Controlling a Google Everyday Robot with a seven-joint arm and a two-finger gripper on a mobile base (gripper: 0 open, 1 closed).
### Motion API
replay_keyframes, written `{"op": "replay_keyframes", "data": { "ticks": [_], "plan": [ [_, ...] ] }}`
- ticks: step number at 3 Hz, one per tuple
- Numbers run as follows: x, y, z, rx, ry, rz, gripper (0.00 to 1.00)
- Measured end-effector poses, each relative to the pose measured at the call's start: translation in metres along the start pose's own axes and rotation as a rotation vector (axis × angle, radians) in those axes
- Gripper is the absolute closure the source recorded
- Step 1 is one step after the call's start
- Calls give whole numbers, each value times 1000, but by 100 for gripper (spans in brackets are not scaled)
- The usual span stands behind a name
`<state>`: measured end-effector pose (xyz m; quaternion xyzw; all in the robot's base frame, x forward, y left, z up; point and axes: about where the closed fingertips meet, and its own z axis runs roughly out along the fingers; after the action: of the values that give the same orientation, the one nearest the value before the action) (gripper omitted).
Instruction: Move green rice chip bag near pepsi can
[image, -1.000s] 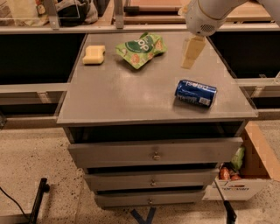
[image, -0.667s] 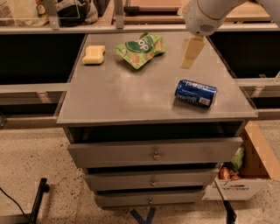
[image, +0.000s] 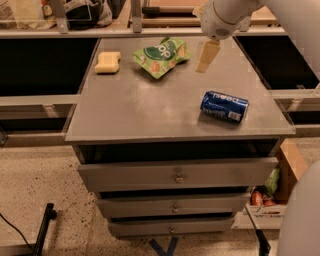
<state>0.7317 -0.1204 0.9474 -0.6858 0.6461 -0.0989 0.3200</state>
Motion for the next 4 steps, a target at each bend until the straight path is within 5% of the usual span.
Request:
{"op": "replay_keyframes", "data": {
  "ticks": [2,4],
  "plan": [
    [-3,-43,34,85,-78,-10,0],
    [-17,-57,70,117,-110,-48,0]
  ]
}}
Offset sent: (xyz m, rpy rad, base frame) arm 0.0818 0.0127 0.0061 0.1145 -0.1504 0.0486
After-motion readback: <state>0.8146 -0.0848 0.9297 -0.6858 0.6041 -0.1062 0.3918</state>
